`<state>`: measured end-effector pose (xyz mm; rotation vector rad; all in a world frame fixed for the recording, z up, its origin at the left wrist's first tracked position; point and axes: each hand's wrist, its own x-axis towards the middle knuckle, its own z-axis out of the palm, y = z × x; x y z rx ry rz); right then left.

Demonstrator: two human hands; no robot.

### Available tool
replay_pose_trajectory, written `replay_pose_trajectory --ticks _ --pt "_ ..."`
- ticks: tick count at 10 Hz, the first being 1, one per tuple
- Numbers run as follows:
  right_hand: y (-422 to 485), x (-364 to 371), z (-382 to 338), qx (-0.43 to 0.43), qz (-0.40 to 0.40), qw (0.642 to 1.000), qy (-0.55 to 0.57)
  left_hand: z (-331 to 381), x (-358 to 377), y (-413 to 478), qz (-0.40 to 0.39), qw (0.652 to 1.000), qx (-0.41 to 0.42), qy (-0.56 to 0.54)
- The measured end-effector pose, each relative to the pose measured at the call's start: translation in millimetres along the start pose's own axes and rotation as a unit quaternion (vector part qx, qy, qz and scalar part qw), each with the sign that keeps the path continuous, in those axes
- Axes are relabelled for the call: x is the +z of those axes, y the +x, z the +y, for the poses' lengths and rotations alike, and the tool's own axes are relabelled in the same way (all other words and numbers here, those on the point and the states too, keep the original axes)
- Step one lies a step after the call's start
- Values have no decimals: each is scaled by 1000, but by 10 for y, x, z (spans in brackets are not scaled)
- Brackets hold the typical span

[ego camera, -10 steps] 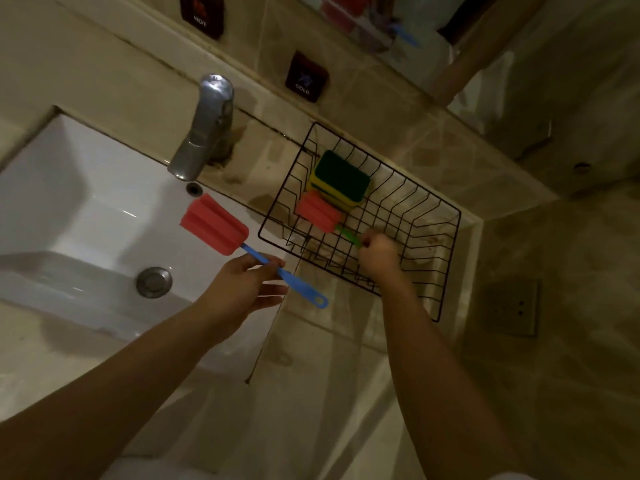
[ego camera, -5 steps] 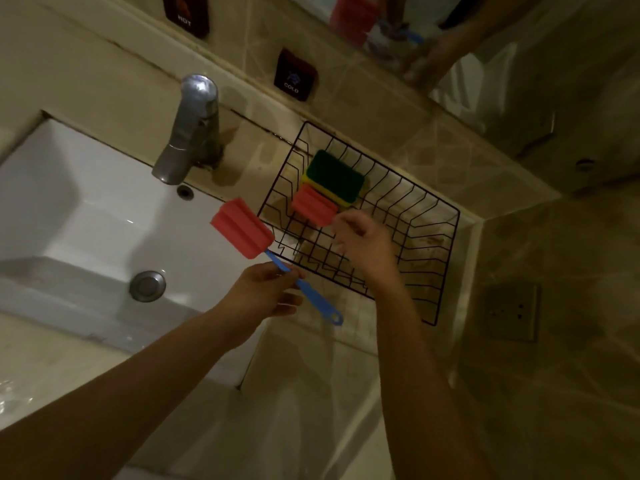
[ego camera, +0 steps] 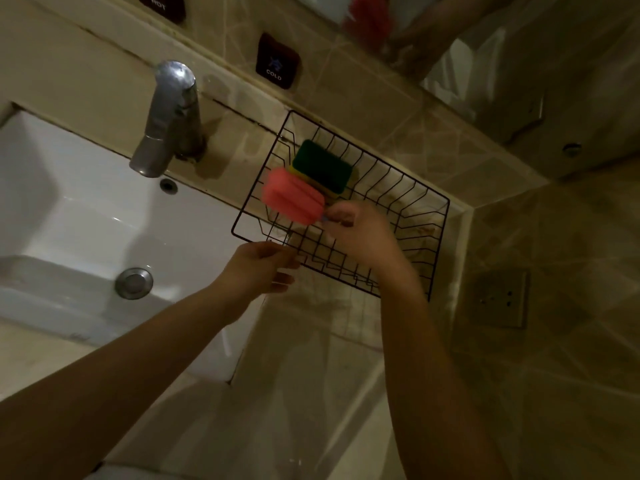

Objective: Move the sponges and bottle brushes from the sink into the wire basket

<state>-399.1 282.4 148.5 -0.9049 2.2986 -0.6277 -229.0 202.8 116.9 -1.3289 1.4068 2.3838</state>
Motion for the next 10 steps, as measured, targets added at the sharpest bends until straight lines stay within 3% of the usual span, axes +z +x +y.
replay_pose_trajectory --ticks 3,6,8,10 --pt "319 480 373 74 -42 992 -97 30 -176 -29 21 1000 16 13" --pt "364 619 384 136 -15 976 -168 86 -200 -128 -6 997 8 83" --pt "144 548 254 113 43 985 -123 105 -219 -233 -43 994 18 103" --pt "-192 584 35 137 9 978 -160 96 -403 -568 -65 991 29 109"
